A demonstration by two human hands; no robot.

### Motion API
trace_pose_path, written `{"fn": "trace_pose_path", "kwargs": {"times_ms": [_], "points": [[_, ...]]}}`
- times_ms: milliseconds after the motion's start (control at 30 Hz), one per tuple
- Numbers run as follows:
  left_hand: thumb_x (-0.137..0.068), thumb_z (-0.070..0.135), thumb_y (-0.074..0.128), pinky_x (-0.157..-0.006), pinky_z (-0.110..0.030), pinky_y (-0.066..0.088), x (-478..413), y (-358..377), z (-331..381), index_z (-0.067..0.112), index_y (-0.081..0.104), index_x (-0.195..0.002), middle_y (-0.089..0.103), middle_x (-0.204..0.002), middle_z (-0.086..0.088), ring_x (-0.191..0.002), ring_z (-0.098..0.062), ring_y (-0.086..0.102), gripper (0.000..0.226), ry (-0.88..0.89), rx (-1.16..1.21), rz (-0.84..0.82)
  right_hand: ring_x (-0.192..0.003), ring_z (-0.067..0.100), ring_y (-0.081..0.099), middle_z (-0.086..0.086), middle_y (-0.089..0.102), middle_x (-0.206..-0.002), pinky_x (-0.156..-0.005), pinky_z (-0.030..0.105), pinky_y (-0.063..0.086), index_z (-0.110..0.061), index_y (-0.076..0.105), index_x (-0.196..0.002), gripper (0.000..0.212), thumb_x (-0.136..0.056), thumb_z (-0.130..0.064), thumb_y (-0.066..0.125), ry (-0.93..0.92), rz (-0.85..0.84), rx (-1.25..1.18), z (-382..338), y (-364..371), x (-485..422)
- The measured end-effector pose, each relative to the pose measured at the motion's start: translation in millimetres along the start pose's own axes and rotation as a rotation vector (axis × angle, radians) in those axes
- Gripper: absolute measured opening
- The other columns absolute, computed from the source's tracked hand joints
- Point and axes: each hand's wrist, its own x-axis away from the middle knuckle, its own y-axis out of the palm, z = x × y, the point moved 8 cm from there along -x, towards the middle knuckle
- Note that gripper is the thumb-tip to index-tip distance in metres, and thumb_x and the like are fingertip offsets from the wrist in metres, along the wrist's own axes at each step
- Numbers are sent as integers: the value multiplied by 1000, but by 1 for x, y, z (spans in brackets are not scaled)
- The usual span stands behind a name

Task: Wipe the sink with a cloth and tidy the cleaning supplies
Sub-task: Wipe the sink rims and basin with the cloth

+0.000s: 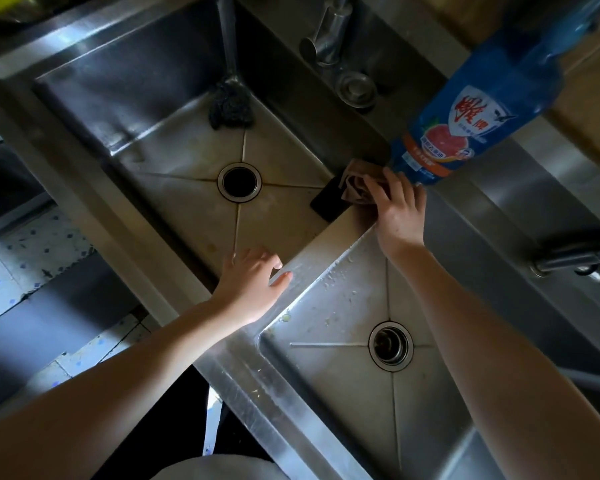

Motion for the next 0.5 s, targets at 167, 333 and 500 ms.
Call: {"fn": "trace_pose_path", "kwargs": {"times_ms": [167,333,500], "points": [[-92,43,46,-100,-38,20,-3,-1,-4,20,62,-100,60,-112,5,-107,-19,53,30,-29,27,-24,-134,39,35,14,42,-145,-113,54,25,-15,53,-134,51,-87,5,52,67,-60,-166,7,4,-8],[-90,49,43,-100,-41,22,-7,0,-8,23,61,-105,59,-118,4,-112,-21,51,35,-66,-16,-24,-124,46,45,18,52,-135,-102,59,39,-9,61,-125,57,-75,18,51,24,20,-250,-13,-3,22],[-89,55,40,-105,-47,21,-9,4,-12,27,58,-111,56,-124,3,-119,-22,47,40,-94,-38,-58,-116,46,52,19,56,-129,-100,61,39,-10,62,-123,60,-69,17,56,9,27,-259,-31,2,46]]}}
